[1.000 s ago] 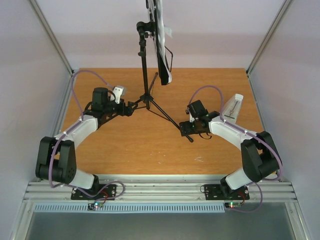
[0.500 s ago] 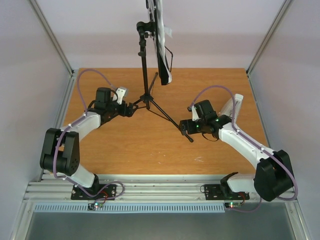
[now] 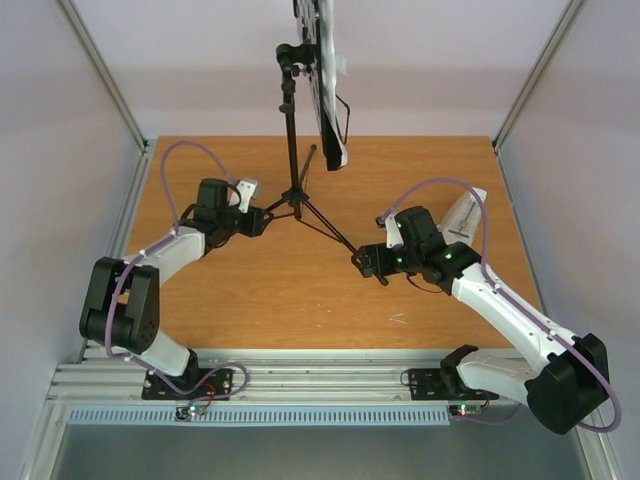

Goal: Pack up the instrument practice props
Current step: Unscrew the knob on the music stand.

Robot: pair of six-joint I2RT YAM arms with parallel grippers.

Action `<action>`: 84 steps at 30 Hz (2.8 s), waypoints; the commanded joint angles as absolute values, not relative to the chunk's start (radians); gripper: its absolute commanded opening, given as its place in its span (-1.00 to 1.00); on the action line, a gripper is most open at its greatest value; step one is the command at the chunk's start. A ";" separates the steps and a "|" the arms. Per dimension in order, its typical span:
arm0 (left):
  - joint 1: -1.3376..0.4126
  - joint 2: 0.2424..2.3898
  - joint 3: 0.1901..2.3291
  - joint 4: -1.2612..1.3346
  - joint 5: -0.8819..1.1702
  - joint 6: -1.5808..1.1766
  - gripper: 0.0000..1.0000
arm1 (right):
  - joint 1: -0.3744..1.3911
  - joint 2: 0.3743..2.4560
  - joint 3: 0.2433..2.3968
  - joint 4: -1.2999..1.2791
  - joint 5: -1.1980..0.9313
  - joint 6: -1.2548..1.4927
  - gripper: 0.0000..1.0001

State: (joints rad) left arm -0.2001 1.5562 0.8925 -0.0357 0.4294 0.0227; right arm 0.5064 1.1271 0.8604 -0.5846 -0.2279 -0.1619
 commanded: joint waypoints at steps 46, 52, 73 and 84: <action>-0.449 1.022 0.440 0.110 0.284 -0.266 0.55 | 0.793 1.441 0.898 0.069 0.064 0.493 0.51; -0.449 1.017 0.446 0.089 0.280 -0.270 0.56 | 0.794 1.508 0.932 0.099 0.102 0.509 0.34; -0.449 0.990 0.450 0.058 0.266 -0.255 0.57 | 0.847 1.568 0.978 0.118 0.275 0.425 -0.34; -0.449 0.993 0.453 0.051 0.262 -0.250 0.60 | 0.922 1.592 1.014 0.069 0.455 0.165 -0.48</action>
